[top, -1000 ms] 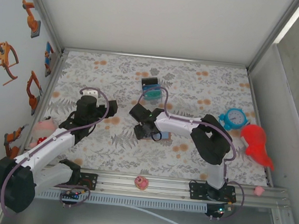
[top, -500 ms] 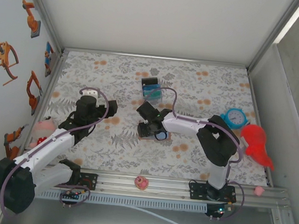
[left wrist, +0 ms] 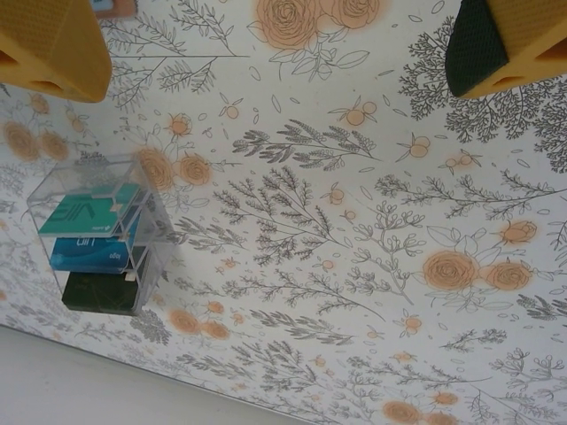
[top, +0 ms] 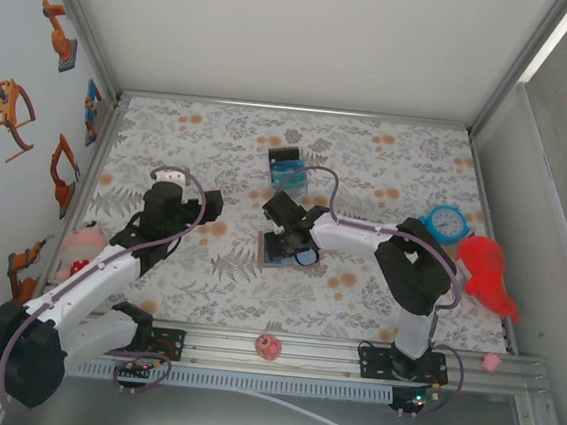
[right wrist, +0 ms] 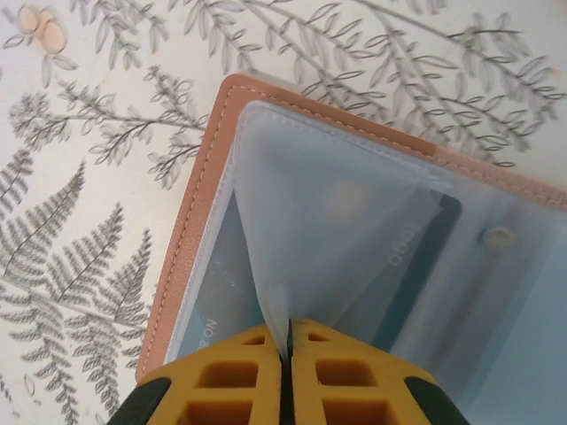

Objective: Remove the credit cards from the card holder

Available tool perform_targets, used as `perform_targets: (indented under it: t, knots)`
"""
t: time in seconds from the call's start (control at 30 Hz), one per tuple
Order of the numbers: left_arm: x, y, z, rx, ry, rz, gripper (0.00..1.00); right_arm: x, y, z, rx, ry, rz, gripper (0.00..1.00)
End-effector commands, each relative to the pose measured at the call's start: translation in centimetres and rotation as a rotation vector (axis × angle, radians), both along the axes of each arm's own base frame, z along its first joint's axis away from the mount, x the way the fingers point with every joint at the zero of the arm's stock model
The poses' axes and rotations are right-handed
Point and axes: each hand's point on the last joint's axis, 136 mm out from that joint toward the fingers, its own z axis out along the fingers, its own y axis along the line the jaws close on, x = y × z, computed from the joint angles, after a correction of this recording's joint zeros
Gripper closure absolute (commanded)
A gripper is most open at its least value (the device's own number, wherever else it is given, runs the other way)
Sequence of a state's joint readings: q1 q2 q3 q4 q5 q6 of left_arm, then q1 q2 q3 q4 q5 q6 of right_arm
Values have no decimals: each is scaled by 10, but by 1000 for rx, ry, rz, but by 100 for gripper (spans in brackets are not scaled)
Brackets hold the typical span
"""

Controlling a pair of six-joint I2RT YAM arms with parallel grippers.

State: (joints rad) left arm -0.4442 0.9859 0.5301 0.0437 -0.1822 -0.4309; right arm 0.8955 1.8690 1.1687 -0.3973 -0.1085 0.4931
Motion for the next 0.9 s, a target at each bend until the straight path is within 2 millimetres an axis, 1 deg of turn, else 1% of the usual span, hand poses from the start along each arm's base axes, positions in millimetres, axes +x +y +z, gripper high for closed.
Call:
perform_targets:
  t: [0.0,0.07,0.13,0.23,0.33,0.43,0.5,0.7,0.87]
  knots:
    - [0,-2,14,5,-48,-6,3,-18,8,5,23,33,95,94]
    - [0,-2,16,12,-59,-2,3,-22,12,11,30,25,128,94]
    - [-1,-2,18,18,-68,-2,3,-24,10,14,20,17,136,92]
    - [-1,-5,19,29,-73,-10,3,-20,3,16,-9,-2,109,86]
    - [0,-8,21,37,-78,-18,3,-15,-6,18,-43,-32,69,83]
    - [1,-11,23,47,-82,-27,3,-11,-12,22,-61,-57,37,74]
    - [1,-13,24,53,-84,-34,3,-9,-17,24,-79,-70,23,71]
    - [1,-19,24,79,-81,-48,3,-3,-31,27,-135,-107,-19,70]
    - [-1,-24,19,100,-63,-63,3,1,-39,32,-141,-130,-49,69]
